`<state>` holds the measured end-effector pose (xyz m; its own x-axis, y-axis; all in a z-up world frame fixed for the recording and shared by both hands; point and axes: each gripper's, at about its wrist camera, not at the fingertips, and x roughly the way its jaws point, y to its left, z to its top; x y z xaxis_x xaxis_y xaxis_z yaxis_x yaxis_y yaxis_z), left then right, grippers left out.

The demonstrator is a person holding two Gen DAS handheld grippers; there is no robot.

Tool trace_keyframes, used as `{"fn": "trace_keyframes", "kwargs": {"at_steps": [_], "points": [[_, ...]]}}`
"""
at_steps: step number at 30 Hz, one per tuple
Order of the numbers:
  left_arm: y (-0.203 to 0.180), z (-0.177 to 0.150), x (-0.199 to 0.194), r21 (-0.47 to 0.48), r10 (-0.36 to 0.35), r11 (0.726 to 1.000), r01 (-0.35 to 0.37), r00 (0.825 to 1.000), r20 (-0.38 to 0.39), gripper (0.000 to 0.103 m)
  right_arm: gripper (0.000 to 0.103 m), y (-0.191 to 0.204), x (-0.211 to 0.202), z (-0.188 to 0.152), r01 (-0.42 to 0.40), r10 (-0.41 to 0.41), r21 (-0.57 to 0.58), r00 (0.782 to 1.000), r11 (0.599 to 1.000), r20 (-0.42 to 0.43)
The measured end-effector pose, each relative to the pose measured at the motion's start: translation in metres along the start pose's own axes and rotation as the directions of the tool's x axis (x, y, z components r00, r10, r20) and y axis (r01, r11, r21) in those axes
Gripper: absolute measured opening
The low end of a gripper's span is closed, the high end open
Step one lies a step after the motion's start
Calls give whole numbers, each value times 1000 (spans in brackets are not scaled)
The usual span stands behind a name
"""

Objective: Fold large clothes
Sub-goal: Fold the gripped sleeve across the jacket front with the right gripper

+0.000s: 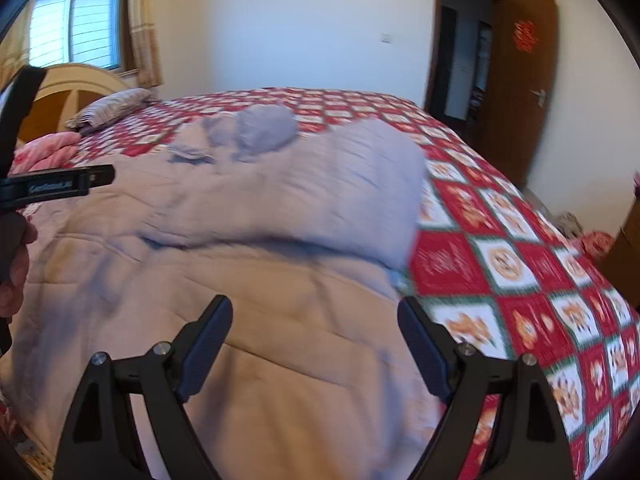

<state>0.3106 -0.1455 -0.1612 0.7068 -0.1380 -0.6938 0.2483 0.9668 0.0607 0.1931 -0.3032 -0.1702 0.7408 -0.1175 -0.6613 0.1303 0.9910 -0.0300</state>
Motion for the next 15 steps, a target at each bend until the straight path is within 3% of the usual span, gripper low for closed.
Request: {"fn": "trace_keyframes", "kwargs": {"at_steps": [5, 6, 7, 8, 9, 11, 15], "points": [[-41, 5, 53, 45, -60, 997, 65, 992, -112, 99, 87, -24, 4, -15, 1, -1, 65, 1000, 998, 1], [-46, 5, 63, 37, -84, 995, 90, 987, -138, 91, 87, -25, 6, -17, 3, -3, 70, 1000, 998, 1], [-49, 3, 68, 25, -114, 993, 119, 981, -157, 60, 87, -25, 8, -19, 3, -3, 70, 1000, 998, 1], [-50, 3, 74, 16, -129, 991, 134, 975, -183, 37, 87, -29, 7, -23, -2, 2, 71, 1000, 997, 2], [-52, 3, 76, 15, -128, 991, 133, 974, -185, 35, 87, -30, 8, -26, -8, 7, 73, 1000, 997, 4], [-53, 4, 72, 18, -143, 989, 148, 978, -154, 14, 87, -34, 10, -32, -13, 13, 81, 1000, 997, 3], [-41, 7, 57, 54, -84, 995, 90, 991, -101, 7, 90, -42, 18, -42, -29, 30, 120, 1000, 992, -8]]}}
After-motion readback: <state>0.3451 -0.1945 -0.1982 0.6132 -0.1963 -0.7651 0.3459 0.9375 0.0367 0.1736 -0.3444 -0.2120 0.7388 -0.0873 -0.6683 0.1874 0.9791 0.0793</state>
